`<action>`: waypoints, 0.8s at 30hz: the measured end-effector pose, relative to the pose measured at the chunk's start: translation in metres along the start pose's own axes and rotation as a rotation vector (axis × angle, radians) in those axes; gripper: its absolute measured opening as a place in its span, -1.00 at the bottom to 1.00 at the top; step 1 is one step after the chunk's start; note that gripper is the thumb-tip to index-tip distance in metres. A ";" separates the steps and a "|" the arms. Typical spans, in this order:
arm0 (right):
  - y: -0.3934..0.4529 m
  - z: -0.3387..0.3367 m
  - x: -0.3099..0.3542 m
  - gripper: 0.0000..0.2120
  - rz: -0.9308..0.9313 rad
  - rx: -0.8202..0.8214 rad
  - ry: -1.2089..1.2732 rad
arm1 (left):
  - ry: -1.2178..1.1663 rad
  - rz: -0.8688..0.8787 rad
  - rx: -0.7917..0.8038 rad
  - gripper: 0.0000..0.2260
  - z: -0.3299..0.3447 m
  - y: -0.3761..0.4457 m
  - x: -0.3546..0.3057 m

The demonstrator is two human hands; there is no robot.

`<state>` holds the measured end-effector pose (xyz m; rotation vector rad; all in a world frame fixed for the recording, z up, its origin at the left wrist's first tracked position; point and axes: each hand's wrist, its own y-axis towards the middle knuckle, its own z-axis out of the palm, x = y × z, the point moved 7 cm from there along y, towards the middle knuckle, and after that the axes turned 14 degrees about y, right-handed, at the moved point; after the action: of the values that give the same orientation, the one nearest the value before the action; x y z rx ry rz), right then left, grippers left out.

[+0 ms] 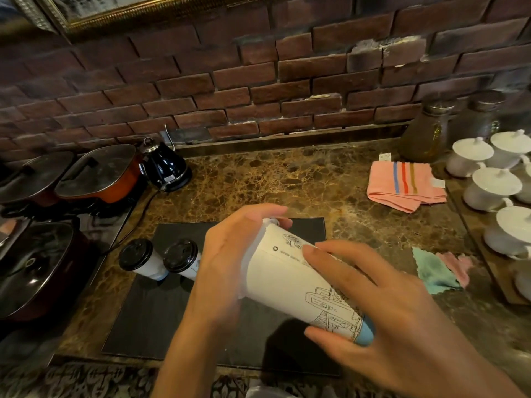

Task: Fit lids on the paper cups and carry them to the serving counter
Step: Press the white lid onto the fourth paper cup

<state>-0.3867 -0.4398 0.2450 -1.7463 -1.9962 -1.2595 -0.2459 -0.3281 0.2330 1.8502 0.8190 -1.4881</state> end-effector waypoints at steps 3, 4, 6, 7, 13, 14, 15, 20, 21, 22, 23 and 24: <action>-0.002 -0.001 -0.010 -0.28 0.144 -0.047 0.265 | 0.088 0.108 -0.024 -0.67 -0.002 -0.004 -0.004; -0.003 0.000 -0.017 -0.31 0.271 -0.050 0.468 | 0.121 0.142 -0.030 -0.67 -0.003 -0.007 -0.006; -0.007 0.019 -0.024 -0.42 0.554 0.006 0.992 | 0.177 0.185 -0.034 -0.67 -0.004 -0.011 -0.006; -0.010 0.028 -0.024 -0.45 0.652 0.044 1.181 | 0.192 0.190 -0.034 -0.68 -0.004 -0.012 -0.005; -0.003 0.008 -0.011 -0.25 0.292 0.019 0.304 | 0.113 0.043 -0.024 -0.65 -0.008 -0.005 0.001; -0.002 0.007 -0.002 -0.23 0.159 0.035 0.109 | 0.114 0.018 -0.002 -0.64 -0.007 -0.005 0.002; -0.002 0.007 0.004 -0.22 0.079 0.041 0.012 | 0.111 0.008 0.019 -0.63 -0.006 -0.005 0.001; -0.008 0.006 0.009 -0.22 0.074 -0.020 0.088 | 0.145 0.112 0.018 -0.68 -0.003 -0.011 -0.011; -0.009 0.005 0.006 -0.22 0.129 -0.034 0.164 | 0.140 0.133 0.017 -0.68 -0.002 -0.012 -0.012; -0.010 0.005 0.002 -0.24 0.202 -0.052 0.272 | 0.140 0.150 0.014 -0.68 -0.002 -0.013 -0.013; -0.010 0.005 -0.005 -0.28 0.298 -0.059 0.438 | 0.150 0.164 0.009 -0.68 -0.001 -0.015 -0.013; -0.011 0.010 -0.011 -0.33 0.411 -0.045 0.679 | 0.166 0.175 0.004 -0.67 -0.001 -0.016 -0.013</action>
<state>-0.3898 -0.4406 0.2268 -1.3770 -1.1731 -1.4828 -0.2602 -0.3185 0.2448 2.0136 0.7093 -1.2425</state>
